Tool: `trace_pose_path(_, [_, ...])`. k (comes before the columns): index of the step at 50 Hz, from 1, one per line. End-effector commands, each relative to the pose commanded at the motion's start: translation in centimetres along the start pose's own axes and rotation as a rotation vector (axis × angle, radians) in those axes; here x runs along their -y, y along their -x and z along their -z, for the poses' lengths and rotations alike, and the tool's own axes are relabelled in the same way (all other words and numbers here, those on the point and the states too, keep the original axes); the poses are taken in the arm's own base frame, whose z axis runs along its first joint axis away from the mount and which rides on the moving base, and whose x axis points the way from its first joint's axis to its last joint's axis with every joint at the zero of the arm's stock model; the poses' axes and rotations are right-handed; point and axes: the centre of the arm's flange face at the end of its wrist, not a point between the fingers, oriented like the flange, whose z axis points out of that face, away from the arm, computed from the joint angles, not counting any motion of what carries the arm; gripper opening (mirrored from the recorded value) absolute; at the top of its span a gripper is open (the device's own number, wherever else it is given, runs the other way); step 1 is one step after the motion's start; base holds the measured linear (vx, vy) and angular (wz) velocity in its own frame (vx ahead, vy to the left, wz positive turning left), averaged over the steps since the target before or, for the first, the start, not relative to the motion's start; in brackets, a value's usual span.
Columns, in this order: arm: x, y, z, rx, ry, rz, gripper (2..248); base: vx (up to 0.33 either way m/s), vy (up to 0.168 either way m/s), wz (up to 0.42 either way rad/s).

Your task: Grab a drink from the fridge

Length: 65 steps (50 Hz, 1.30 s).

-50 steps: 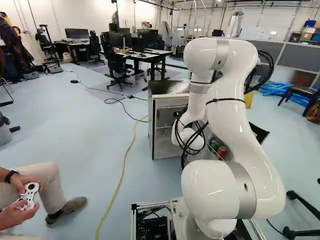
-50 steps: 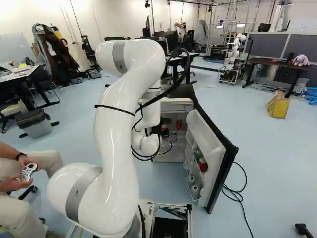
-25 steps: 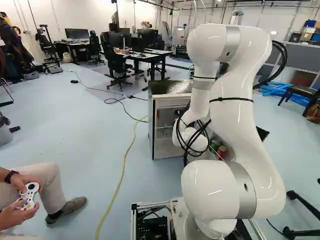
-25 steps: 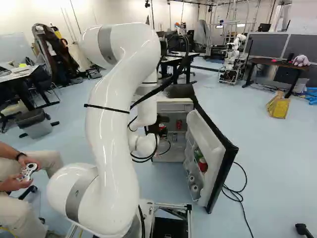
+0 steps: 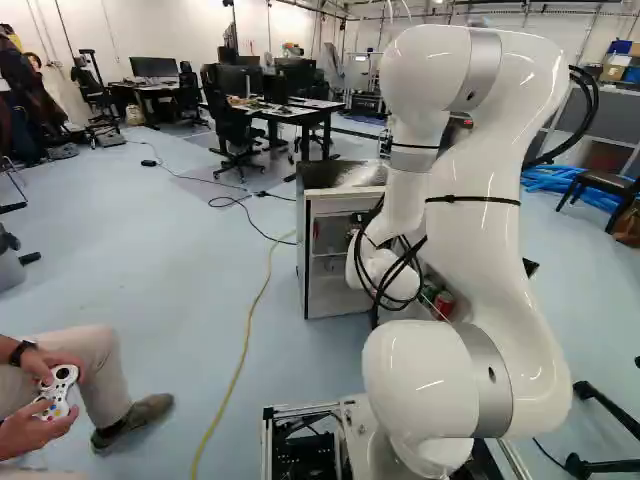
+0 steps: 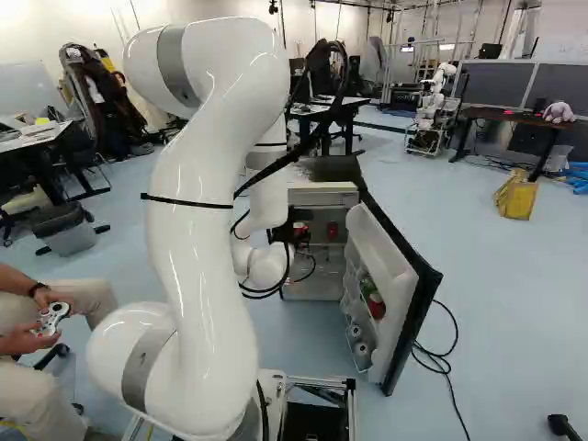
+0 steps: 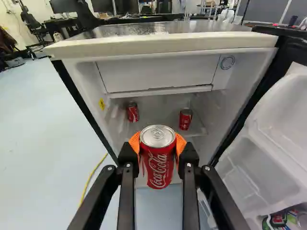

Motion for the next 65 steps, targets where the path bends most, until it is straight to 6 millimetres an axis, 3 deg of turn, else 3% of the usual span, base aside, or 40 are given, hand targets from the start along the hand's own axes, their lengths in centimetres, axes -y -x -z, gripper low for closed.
trace_pose_path(36, [0.2, -3.4, 1.8, -0.079, 0.001, 0.009, 92, 0.000, 0.000, 0.000])
trace_pose_path(65, [0.3, -5.8, 2.0, -0.099, -0.001, 0.019, 92, 0.000, 0.000, 0.000])
